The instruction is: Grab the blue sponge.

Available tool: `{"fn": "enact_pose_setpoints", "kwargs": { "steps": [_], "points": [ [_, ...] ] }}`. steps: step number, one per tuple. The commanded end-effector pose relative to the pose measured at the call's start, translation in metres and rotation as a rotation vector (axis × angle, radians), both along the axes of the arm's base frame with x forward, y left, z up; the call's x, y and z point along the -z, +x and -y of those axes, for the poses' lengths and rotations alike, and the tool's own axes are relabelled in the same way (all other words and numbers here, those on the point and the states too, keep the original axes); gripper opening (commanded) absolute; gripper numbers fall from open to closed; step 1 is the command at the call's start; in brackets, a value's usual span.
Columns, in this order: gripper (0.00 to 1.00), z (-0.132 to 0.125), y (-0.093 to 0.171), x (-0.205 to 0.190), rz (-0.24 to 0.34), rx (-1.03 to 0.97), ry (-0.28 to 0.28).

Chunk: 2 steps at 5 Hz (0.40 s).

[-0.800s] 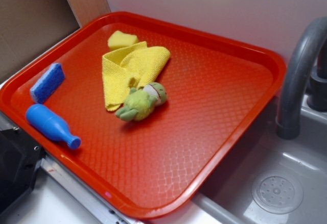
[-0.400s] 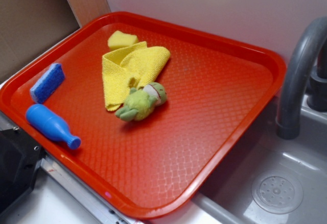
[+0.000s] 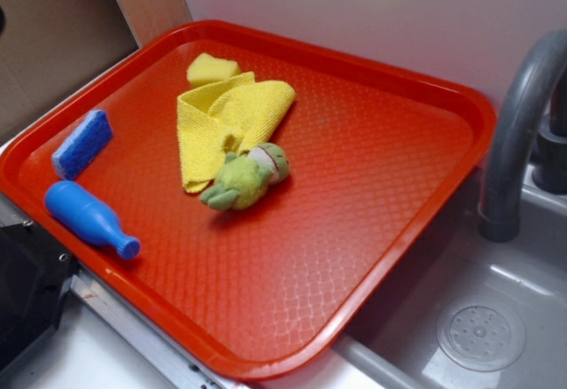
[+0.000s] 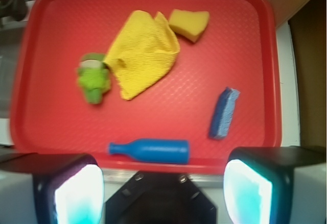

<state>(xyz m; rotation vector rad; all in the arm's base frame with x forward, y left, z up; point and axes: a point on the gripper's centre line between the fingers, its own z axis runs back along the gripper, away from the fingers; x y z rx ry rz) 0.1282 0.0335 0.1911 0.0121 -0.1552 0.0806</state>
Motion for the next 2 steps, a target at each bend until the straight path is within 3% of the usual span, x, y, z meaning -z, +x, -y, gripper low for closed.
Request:
{"fn": "enact_pose_setpoints", "kwargs": {
  "steps": [1,2],
  "points": [
    [1.0,-0.062,0.018,0.048,-0.035,-0.101,0.108],
    [1.0,-0.071,0.024,0.072,-0.095,-0.122,0.13]
  ]
}}
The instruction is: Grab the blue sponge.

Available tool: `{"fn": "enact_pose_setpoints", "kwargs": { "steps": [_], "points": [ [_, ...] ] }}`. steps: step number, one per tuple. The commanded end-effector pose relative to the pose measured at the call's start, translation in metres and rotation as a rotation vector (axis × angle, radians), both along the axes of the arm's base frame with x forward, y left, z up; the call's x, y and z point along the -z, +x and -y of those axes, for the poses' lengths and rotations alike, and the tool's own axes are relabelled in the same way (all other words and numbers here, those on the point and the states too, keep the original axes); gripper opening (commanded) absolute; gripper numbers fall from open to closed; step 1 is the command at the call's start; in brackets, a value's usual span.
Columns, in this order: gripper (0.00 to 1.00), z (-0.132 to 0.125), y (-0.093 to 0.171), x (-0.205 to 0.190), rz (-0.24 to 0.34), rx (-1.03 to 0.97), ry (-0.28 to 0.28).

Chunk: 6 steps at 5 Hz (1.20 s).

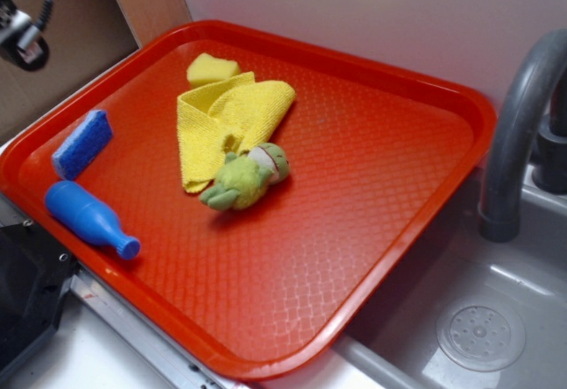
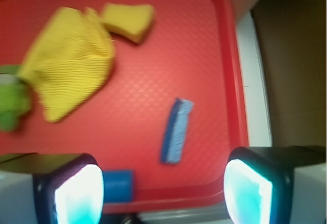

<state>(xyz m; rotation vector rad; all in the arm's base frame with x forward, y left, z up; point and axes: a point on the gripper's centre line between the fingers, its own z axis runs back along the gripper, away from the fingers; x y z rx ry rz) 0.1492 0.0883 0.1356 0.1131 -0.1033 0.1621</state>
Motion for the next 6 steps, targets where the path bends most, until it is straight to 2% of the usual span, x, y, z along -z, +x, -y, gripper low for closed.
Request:
{"fn": "enact_pose_setpoints", "kwargs": {
  "steps": [1,2,4,5,6],
  "points": [
    [1.0,-0.017,0.004,0.042,-0.095,-0.038,0.047],
    [1.0,-0.011,0.005,0.074,-0.159,-0.029,0.046],
    [1.0,-0.004,0.007,0.117,-0.205,0.008,0.038],
    [1.0,-0.012,0.008,0.128,-0.233,-0.001,0.028],
    [0.0,-0.015,0.009,0.128,-0.237,0.0,0.041]
  ]
}}
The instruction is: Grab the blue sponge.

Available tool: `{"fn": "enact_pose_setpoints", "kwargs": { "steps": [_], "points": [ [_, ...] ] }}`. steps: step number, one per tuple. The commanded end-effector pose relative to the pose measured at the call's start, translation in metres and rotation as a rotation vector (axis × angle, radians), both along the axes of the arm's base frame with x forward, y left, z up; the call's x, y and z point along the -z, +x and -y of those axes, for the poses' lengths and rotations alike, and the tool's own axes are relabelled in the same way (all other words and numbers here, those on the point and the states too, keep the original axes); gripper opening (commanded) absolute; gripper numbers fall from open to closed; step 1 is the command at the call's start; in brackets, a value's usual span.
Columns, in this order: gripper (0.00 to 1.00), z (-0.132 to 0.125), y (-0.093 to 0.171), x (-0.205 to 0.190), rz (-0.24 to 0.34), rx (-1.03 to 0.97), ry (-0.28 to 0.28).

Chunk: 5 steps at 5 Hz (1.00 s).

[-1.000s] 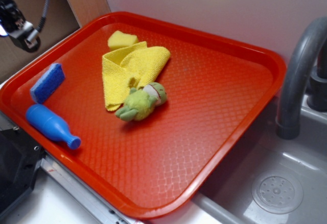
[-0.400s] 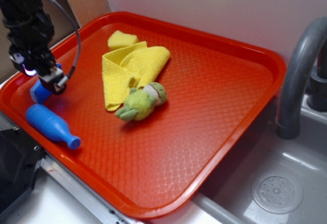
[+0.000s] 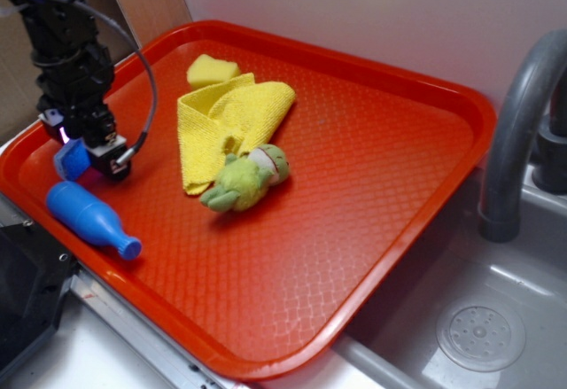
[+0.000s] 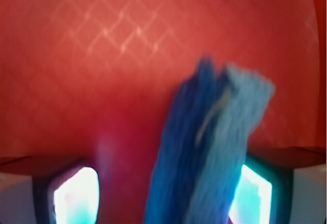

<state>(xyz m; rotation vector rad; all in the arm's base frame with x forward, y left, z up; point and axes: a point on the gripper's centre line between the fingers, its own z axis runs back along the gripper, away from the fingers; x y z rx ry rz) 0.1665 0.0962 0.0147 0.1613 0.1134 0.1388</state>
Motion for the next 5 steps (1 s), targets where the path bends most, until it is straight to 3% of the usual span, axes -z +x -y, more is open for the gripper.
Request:
{"fn": "enact_pose_setpoints", "kwargs": {
  "steps": [1,5],
  "points": [
    [0.0,-0.011,-0.008,0.007,-0.022,-0.013,0.008],
    [0.0,-0.017,-0.008,-0.004,-0.014,0.009,0.011]
  ]
}}
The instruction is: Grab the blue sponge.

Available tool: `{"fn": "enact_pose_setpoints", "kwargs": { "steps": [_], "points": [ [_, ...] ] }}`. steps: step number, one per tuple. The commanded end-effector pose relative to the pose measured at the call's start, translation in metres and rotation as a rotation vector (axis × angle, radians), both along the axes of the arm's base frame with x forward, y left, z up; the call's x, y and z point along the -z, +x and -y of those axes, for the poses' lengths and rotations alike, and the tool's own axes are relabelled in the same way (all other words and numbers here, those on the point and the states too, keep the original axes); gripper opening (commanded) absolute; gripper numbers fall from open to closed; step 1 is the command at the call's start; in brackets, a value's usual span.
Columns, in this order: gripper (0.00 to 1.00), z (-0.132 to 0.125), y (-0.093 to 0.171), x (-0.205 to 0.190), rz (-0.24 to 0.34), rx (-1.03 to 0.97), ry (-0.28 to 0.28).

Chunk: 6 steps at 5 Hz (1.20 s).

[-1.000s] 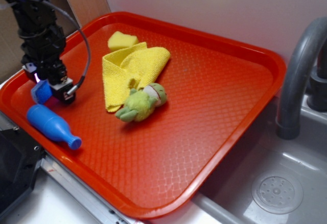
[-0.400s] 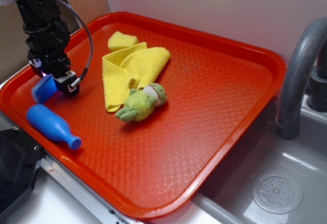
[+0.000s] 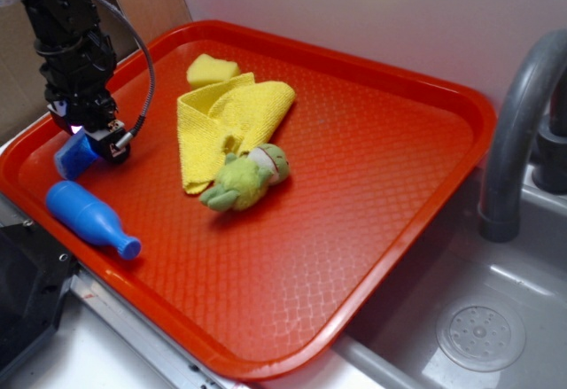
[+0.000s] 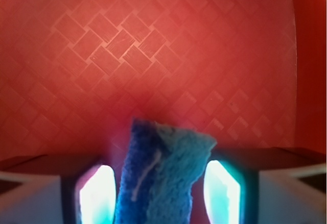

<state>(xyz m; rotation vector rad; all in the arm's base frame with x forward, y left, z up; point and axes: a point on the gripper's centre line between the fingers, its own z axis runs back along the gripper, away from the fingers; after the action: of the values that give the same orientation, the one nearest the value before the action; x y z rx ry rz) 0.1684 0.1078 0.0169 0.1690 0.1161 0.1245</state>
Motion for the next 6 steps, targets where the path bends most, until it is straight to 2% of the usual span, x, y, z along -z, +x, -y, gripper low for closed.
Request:
{"fn": "enact_pose_setpoints", "kwargs": {
  "steps": [1,4,5,6],
  "points": [
    [0.0,-0.007,-0.009,-0.003,-0.009,-0.009,0.007],
    [0.0,-0.008,-0.007,-0.008,-0.005,0.008,0.014],
    [0.0,-0.005,-0.004,-0.034,0.028,0.043,0.005],
    [0.0,0.006,-0.006,-0.084,0.088,0.029,-0.04]
  ]
}}
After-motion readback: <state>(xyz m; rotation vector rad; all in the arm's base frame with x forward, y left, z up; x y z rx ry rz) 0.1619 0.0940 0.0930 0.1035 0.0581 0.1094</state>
